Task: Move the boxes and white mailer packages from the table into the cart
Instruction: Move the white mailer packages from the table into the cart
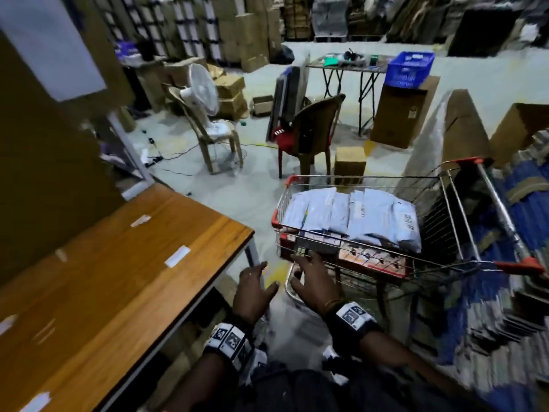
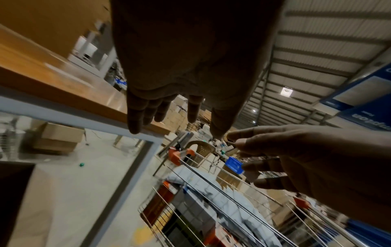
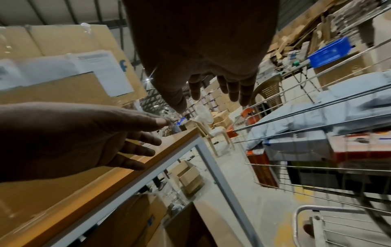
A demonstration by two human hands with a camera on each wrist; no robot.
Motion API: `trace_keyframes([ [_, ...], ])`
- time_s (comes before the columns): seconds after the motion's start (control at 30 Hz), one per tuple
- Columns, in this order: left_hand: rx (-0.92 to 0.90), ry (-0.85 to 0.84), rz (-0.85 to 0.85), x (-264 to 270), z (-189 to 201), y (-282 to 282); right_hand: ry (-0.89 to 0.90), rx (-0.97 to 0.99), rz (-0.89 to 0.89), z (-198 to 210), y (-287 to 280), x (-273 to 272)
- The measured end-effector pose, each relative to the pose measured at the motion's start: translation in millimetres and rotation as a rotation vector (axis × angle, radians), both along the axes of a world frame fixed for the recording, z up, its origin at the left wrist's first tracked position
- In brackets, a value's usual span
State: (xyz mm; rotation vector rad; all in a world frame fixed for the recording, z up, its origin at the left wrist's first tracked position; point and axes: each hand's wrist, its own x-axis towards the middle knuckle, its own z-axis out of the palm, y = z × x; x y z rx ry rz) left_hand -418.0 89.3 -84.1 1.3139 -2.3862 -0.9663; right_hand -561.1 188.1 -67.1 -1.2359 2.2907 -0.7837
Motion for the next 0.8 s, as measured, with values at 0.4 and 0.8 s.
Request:
trace_keyframes([
  [0.4, 0.029, 0.086, 0.354, 269, 19, 10, -0.008, -0.018, 0.334, 20, -46, 232],
  [0.8, -0.003, 0.163, 0.812, 509, 9, 85, 0.022, 0.012, 0.743, 18, -47, 477],
])
